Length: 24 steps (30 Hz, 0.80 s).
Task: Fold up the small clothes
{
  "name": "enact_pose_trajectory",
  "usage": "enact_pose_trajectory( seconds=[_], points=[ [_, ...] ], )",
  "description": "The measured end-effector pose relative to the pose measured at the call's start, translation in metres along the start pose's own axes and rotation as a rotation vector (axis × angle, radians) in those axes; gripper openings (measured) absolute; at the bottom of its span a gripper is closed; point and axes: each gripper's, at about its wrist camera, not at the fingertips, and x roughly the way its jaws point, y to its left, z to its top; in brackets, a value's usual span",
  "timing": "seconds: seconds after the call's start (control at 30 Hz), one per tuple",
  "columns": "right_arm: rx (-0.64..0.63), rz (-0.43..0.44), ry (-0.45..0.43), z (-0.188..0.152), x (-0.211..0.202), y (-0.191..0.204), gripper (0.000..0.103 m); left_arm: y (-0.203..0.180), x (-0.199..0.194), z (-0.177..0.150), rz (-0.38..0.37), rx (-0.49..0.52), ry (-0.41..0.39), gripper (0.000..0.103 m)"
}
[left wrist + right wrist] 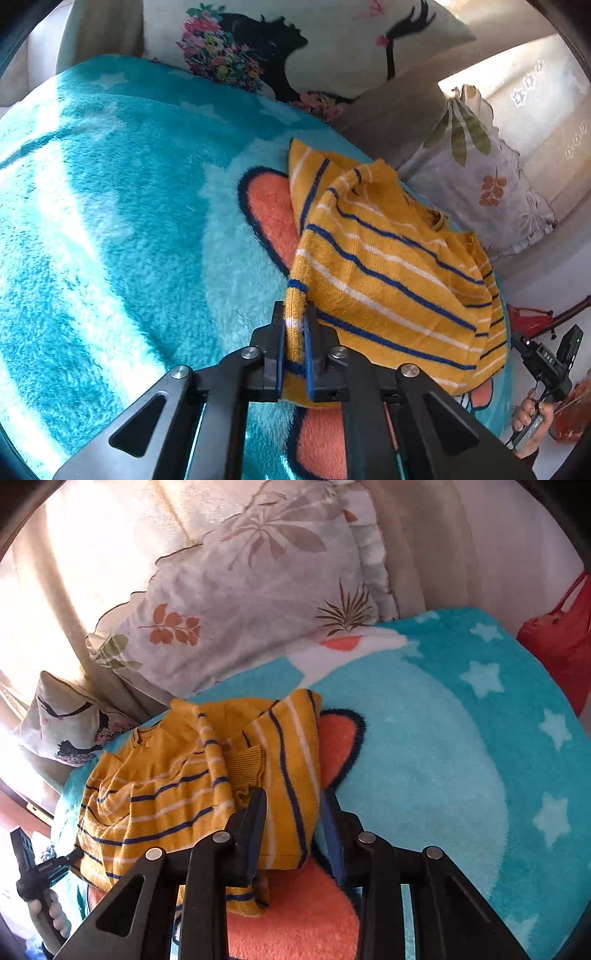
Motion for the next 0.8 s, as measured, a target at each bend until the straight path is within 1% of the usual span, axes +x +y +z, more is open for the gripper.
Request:
enact_pose_trajectory(
  seconds=[0.03, 0.13, 0.17, 0.2, 0.27, 0.33, 0.4, 0.47, 0.5, 0.53, 0.6, 0.63, 0.67, 0.73, 0.8],
  points=[
    [-0.026, 0.01, -0.006, 0.0, -0.001, 0.013, 0.033, 0.005, -0.007, 0.001, -0.004, -0.024, -0.014, 0.005],
    [-0.112, 0.053, -0.019, 0.001, -0.002, 0.056, 0.034, 0.013, -0.019, 0.0, -0.051, -0.054, -0.012, 0.005],
    [-0.139, 0.071, -0.018, 0.0, 0.0, 0.069, 0.035, 0.013, -0.019, -0.003, -0.055, -0.048, -0.014, 0.005],
    [-0.174, 0.095, -0.012, 0.001, 0.004, 0.086, 0.039, 0.012, -0.019, -0.005, -0.053, -0.038, -0.015, 0.005],
    [-0.233, 0.125, 0.002, 0.0, 0.016, 0.117, 0.041, 0.007, -0.018, -0.009, -0.046, -0.008, -0.022, 0.006],
    [-0.293, 0.16, 0.035, 0.002, 0.036, 0.15, 0.041, 0.003, -0.018, -0.012, -0.025, 0.017, -0.033, 0.006],
    [-0.338, 0.206, 0.099, 0.003, 0.064, 0.179, 0.041, 0.001, -0.018, -0.015, -0.014, 0.032, -0.037, 0.006],
    [-0.363, 0.192, 0.147, 0.005, 0.097, 0.203, 0.037, 0.0, -0.018, -0.017, 0.003, 0.039, -0.04, 0.006],
    [-0.385, 0.18, 0.175, 0.006, 0.115, 0.214, 0.031, 0.0, -0.018, -0.017, 0.009, 0.042, -0.043, 0.006],
    [-0.397, 0.166, 0.201, 0.007, 0.13, 0.22, 0.029, 0.0, -0.02, -0.018, 0.011, 0.044, -0.045, 0.006],
    [-0.374, 0.11, 0.251, 0.011, 0.168, 0.227, 0.029, 0.002, -0.024, -0.02, 0.012, 0.037, -0.053, 0.006],
    [-0.359, 0.109, 0.258, 0.013, 0.18, 0.227, 0.03, 0.006, -0.027, -0.021, 0.009, 0.031, -0.059, 0.006],
    [-0.352, 0.115, 0.231, 0.016, 0.183, 0.227, 0.03, 0.007, -0.03, -0.022, 0.005, 0.026, -0.064, 0.007],
    [-0.355, 0.088, 0.248, 0.023, 0.188, 0.232, 0.03, 0.011, -0.035, -0.021, -0.005, 0.01, -0.075, 0.011],
    [-0.363, 0.064, 0.248, 0.026, 0.18, 0.238, 0.03, 0.015, -0.038, -0.021, -0.012, -0.005, -0.09, 0.025]
  ],
)
